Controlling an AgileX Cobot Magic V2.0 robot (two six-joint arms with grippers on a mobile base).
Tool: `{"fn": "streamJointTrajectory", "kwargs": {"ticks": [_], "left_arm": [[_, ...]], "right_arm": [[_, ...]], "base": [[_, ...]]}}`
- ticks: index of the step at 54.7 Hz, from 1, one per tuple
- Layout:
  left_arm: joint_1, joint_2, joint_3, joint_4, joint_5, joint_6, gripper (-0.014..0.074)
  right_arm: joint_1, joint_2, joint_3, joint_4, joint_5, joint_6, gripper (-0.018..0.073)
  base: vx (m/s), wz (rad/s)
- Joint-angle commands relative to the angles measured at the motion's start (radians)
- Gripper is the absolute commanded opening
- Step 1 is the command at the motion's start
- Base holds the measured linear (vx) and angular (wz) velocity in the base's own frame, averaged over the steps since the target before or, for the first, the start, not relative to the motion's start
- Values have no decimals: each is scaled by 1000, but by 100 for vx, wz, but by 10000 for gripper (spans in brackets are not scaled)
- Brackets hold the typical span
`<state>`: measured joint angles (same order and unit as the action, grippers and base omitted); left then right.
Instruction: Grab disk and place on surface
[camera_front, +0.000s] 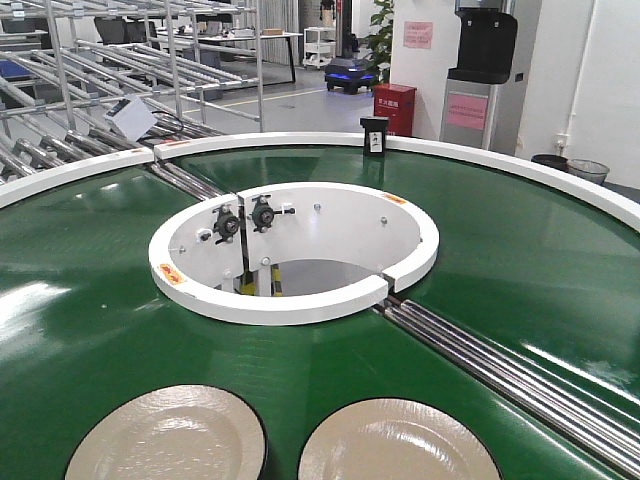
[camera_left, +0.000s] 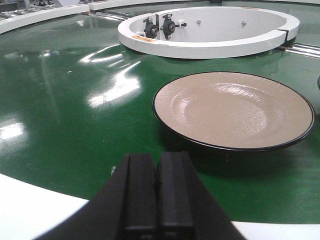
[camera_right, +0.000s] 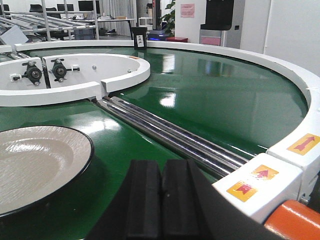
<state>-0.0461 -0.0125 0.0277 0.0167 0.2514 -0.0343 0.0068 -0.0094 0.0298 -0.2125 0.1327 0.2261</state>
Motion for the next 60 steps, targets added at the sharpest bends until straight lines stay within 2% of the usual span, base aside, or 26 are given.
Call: {"fn": "streamJointTrajectory", "kwargs": {"ticks": [1, 30, 35, 47, 50, 58, 60], "left_arm": [[-5, -15, 25, 3, -76, -3, 1], [-5, -15, 25, 3, -76, -1, 1], [-5, -15, 24, 11, -97, 28, 1], [-5, -15, 24, 11, -243, 44, 1], [-5, -15, 18, 2, -310, 34, 1], [-5, -15, -18, -2, -537, -47, 1], [-5, -15, -52, -2, -564, -61, 1]], "right_arm": [[-1, -13, -4, -14, -84, -4, -9], [-1, -13, -4, -14, -84, -4, -9], [-1, -13, -4, -14, -84, -4, -9], [-1, -13, -4, -14, -126, -3, -9], [-1, -13, -5, -14, -148, -3, -9], [-1, -13, -21, -14, -336, -3, -9], [-1, -13, -48, -14, -372, -3, -9]], "base": [[0, 0], [0, 0], [0, 0], [0, 0], [0, 0], [0, 0], [0, 0]]}}
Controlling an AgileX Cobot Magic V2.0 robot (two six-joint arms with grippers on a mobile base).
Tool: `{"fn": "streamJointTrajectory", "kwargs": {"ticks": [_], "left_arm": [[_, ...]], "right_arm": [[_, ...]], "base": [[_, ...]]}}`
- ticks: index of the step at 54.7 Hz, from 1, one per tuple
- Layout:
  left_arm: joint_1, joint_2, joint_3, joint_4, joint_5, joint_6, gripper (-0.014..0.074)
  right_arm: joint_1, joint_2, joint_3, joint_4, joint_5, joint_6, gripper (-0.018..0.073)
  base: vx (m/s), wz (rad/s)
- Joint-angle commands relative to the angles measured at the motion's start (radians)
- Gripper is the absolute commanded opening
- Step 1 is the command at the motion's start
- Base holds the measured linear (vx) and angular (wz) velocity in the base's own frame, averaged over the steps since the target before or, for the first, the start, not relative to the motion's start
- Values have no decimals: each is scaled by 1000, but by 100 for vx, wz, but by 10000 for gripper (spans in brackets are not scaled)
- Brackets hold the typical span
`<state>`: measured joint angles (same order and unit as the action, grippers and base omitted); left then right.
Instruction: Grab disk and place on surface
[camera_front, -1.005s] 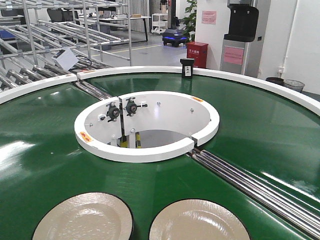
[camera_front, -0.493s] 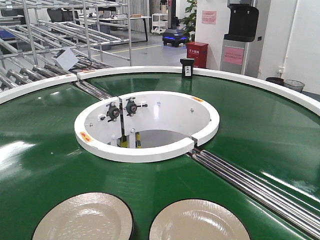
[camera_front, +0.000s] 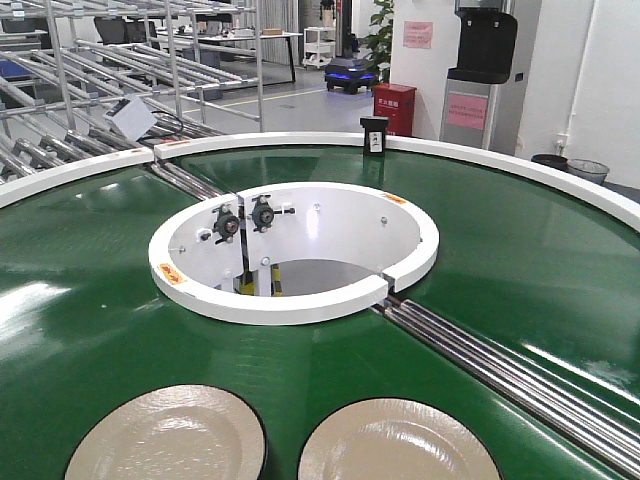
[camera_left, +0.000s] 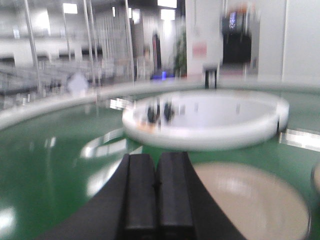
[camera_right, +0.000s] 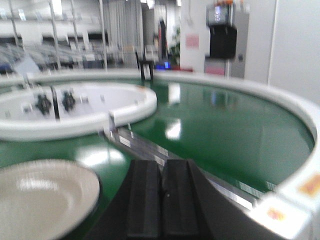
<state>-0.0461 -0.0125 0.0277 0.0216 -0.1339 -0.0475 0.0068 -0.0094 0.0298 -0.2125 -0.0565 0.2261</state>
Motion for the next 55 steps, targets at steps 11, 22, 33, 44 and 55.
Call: {"fn": "streamJointTrajectory", "kwargs": {"ticks": [11, 22, 33, 44, 55], "left_arm": [[-5, 108, -425, -2, 1, 65, 1], [-5, 484, -753, -2, 77, 100, 1], [-6, 787, -868, -2, 59, 94, 1], [-7, 908, -871, -2, 48, 39, 13], [-9, 918, -871, -2, 48, 27, 106]], "right_arm": [[-1, 70, -420, -18, -84, -46, -9], [-1, 399, -730, -18, -27, -130, -9], [-1, 672, -790, -13, -79, -119, -9], [-1, 805, -787, -7, -76, -119, -7], [-1, 799, -787, 7, -76, -119, 55]], "base": [[0, 0], [0, 0], [0, 0], [0, 0], [0, 0]]}}
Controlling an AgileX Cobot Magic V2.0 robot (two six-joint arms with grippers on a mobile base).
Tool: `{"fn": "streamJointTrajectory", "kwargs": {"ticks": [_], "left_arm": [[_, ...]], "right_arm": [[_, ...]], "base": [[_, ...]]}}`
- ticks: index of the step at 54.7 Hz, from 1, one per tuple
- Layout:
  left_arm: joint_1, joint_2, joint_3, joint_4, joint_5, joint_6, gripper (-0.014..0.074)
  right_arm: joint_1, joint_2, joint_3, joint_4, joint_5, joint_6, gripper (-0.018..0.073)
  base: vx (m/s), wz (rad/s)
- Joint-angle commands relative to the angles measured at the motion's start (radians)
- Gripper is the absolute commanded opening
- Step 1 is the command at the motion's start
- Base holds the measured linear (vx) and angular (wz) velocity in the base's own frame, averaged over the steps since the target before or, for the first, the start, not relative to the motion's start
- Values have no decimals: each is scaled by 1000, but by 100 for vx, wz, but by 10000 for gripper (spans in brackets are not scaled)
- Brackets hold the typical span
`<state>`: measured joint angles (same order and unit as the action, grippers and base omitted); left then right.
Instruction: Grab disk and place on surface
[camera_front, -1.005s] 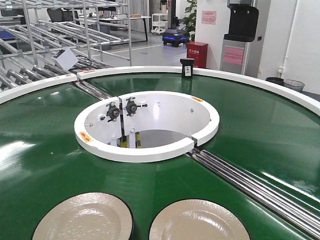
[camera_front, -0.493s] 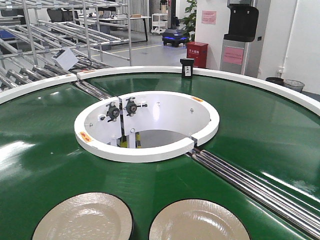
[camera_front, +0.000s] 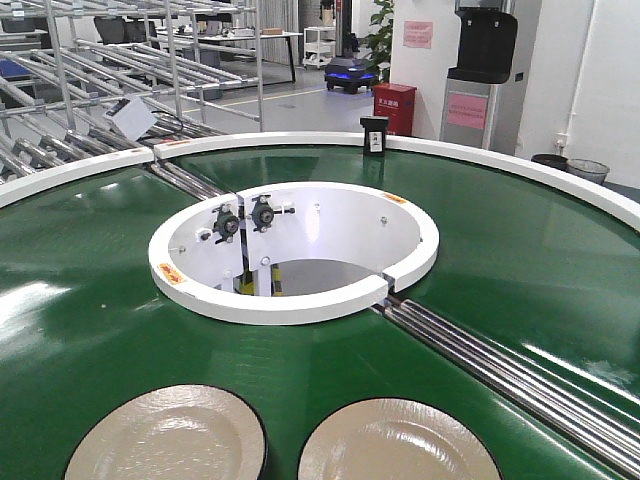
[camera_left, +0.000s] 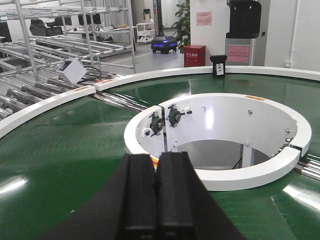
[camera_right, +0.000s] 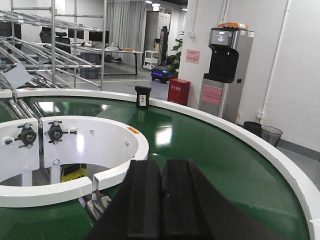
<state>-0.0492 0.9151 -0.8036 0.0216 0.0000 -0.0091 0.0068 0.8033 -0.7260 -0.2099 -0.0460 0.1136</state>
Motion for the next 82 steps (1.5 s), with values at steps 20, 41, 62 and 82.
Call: {"fn": "streamJointTrajectory", "kwargs": {"ticks": [20, 41, 62, 82], "left_arm": [[-6, -10, -40, -2, -50, -9, 548], [-50, 45, -41, -198, 221, -70, 556], [-207, 335, -41, -1297, 643, 888, 556], [51, 362, -41, -1380, 747, 957, 556]], "right_arm": [[-1, -20, -31, 6, -56, 49, 552], [21, 11, -36, 162, 104, 253, 656], [474, 370, -122, 547, 429, -46, 542], [256, 477, -339, 1110, 835, -515, 542]], "base": [[0, 0], [0, 0], [0, 0], [0, 0]]}}
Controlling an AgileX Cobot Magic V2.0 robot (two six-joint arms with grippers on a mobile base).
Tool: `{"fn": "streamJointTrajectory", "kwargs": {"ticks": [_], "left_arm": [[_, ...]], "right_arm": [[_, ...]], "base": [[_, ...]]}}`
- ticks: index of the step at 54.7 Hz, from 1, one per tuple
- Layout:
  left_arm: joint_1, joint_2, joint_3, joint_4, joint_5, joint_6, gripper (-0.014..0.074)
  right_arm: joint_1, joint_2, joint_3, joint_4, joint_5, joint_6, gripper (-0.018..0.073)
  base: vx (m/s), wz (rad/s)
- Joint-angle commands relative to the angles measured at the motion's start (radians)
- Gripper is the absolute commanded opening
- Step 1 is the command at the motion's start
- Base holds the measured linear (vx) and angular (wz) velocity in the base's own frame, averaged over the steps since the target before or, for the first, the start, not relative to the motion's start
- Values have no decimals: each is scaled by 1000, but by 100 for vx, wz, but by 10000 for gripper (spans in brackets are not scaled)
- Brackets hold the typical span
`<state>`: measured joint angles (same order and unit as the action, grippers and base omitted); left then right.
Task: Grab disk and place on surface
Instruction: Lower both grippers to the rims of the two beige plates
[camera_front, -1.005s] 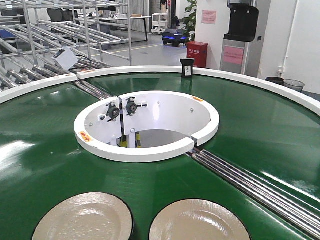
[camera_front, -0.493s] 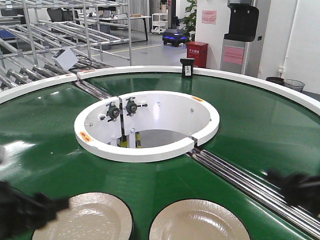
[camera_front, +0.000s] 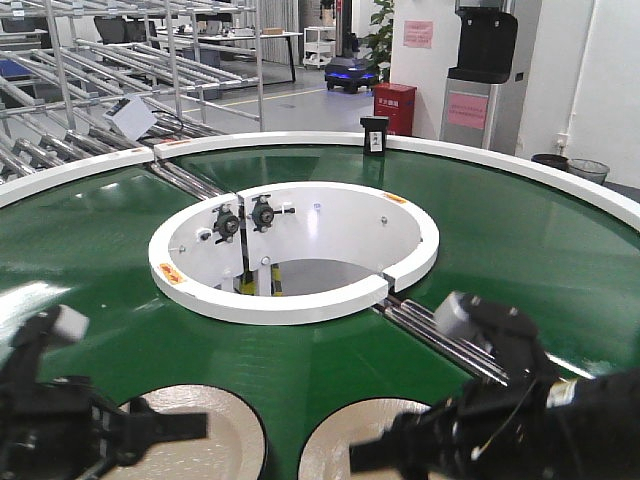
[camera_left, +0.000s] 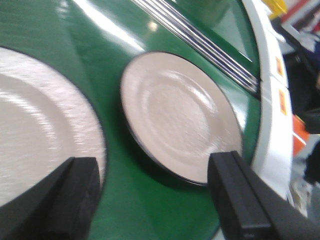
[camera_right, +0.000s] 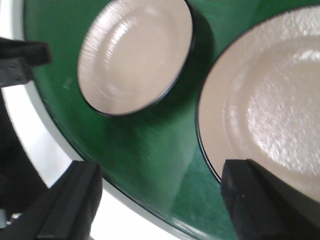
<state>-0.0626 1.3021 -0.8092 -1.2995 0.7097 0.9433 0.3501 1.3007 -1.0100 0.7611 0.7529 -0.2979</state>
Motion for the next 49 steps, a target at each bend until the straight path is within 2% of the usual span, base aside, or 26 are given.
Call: {"fn": "streamJointTrajectory", "kwargs": {"ticks": [1, 6, 7, 8, 12, 18, 23, 29, 40, 49], "left_arm": [[88, -25, -35, -57, 44, 5, 556], [194, -23, -35, -36, 40, -2, 556], [208, -23, -35, -25, 38, -3, 556], [229, -23, -35, -12, 33, -5, 556], [302, -10, -35, 45, 30, -13, 556], [361, 51, -34, 116, 30, -22, 556], [379, 139, -34, 115, 30, -20, 556], [379, 234, -35, 103, 40, 24, 556], [359, 374, -35, -93, 111, 196, 556], [356, 447, -35, -149, 119, 253, 556]], "right_arm": [[-117, -20, -59, 163, 53, -122, 542], [-245, -20, -60, 244, 120, -178, 542], [-289, -20, -60, 258, 146, -188, 542], [-300, -20, -60, 261, 152, -194, 542], [-425, -20, -60, 277, 209, -205, 542], [-522, -20, -60, 296, 232, -205, 542], [-533, -20, -60, 303, 228, -218, 542], [-530, -20, -60, 320, 228, -236, 542], [-530, -17, -60, 330, 202, -236, 542], [-530, -9, -60, 359, 203, -242, 542]], "base": [[0, 0], [0, 0], [0, 0], [0, 0], [0, 0], [0, 0], [0, 0], [0, 0], [0, 0], [0, 0]]}}
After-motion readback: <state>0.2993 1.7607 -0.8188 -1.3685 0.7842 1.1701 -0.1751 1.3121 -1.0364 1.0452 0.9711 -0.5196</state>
